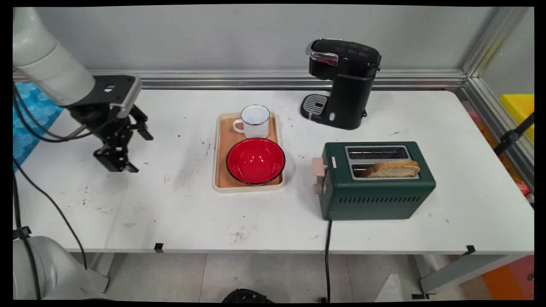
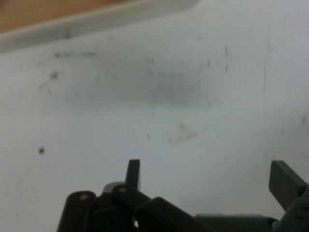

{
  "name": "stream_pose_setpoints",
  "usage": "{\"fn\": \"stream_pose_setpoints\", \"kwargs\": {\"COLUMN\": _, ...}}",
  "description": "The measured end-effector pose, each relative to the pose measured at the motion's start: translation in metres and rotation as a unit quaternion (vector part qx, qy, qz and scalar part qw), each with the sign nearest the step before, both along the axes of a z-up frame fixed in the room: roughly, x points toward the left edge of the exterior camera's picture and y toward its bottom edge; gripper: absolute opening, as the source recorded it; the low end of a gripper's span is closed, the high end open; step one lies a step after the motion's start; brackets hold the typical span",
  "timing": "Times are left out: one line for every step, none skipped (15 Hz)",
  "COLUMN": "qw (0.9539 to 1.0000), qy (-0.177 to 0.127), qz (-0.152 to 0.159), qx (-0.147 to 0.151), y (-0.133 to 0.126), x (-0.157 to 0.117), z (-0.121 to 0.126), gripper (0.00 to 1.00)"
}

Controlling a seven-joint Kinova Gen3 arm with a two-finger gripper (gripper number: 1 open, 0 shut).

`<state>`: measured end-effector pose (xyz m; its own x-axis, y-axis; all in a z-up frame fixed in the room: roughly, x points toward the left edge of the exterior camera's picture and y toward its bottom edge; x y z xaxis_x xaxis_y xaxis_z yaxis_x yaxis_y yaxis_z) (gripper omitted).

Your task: Press the toaster switch

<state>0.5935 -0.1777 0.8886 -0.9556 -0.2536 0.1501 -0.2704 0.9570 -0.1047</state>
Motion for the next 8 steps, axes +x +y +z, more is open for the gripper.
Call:
{"fn": "stream_pose_setpoints", "kwargs": {"qw": 1.0000, "qy": 0.007, "qz": 0.001, "qx": -0.001, "y": -0.005, "x": -0.008, "z": 0.004, "gripper": 1.00}}
{"fn": "stream_pose_setpoints", "kwargs": {"qw": 0.9999, "qy": 0.013, "qz": 0.002, "qx": -0.001, "y": -0.009, "x": -0.015, "z": 0.007, "gripper": 1.00}}
{"fn": "stream_pose_setpoints", "kwargs": {"qw": 0.9998, "qy": 0.020, "qz": 0.002, "qx": -0.002, "y": -0.014, "x": -0.024, "z": 0.012, "gripper": 1.00}}
{"fn": "stream_pose_setpoints", "kwargs": {"qw": 0.9996, "qy": 0.029, "qz": 0.003, "qx": -0.004, "y": -0.019, "x": -0.035, "z": 0.018, "gripper": 1.00}}
{"fn": "stream_pose_setpoints", "kwargs": {"qw": 0.9993, "qy": 0.037, "qz": 0.003, "qx": -0.006, "y": -0.024, "x": -0.044, "z": 0.023, "gripper": 1.00}}
{"fn": "stream_pose_setpoints", "kwargs": {"qw": 0.9989, "qy": 0.047, "qz": 0.003, "qx": -0.009, "y": -0.030, "x": -0.056, "z": 0.029, "gripper": 1.00}}
{"fn": "stream_pose_setpoints", "kwargs": {"qw": 0.9984, "qy": 0.056, "qz": 0.004, "qx": -0.013, "y": -0.035, "x": -0.066, "z": 0.035, "gripper": 1.00}}
{"fn": "stream_pose_setpoints", "kwargs": {"qw": 0.9977, "qy": 0.066, "qz": 0.005, "qx": -0.017, "y": -0.041, "x": -0.078, "z": 0.041, "gripper": 1.00}}
